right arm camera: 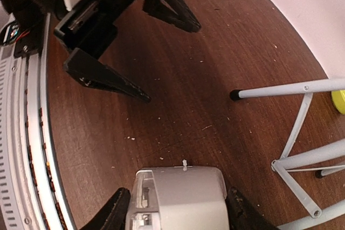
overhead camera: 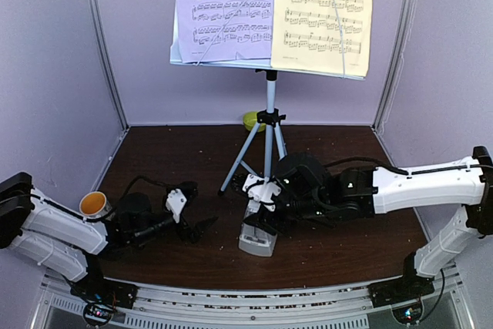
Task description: Set up the instrument practice props
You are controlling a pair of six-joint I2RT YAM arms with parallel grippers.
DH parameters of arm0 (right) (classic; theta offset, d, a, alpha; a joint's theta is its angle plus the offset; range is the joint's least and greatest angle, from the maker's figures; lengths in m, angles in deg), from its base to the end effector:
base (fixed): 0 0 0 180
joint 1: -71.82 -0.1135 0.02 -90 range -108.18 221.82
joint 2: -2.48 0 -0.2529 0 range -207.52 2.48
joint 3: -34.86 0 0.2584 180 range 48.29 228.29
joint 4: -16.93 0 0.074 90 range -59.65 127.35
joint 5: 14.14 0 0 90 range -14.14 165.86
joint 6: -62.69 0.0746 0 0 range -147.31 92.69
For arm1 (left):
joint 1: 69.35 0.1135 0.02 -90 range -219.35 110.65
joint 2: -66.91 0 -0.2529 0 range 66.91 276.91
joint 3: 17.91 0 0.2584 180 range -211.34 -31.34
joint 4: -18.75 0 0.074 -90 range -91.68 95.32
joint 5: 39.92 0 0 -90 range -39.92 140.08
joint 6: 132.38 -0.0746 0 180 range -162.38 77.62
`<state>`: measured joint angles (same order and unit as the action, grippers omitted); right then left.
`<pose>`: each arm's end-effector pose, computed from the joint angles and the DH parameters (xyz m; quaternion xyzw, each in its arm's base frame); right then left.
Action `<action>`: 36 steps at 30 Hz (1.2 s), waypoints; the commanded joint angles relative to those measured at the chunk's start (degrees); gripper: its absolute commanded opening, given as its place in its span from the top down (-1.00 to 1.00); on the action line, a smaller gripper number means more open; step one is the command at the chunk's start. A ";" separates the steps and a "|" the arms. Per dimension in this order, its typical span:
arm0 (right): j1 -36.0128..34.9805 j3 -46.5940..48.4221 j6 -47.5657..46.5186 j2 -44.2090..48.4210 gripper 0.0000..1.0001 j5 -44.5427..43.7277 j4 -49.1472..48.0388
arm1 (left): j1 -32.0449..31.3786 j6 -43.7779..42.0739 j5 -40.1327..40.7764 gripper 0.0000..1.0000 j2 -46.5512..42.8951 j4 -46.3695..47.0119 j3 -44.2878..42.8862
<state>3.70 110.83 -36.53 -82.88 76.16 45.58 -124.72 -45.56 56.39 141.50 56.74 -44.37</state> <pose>0.1381 0.3449 0.2318 -0.5626 0.7011 0.2174 0.3803 0.1608 -0.2184 0.1388 0.3436 0.6852 -0.2440 0.5941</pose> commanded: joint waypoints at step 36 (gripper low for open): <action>2.04 -14.04 24.95 15.88 -1.00 -25.91 -30.74 | -7.54 15.87 11.10 -0.96 -12.61 -29.78 -19.66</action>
<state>4.82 103.75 -12.70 -71.76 54.50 22.63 -129.99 -32.92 67.05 126.51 22.25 -62.82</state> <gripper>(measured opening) 0.999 0.977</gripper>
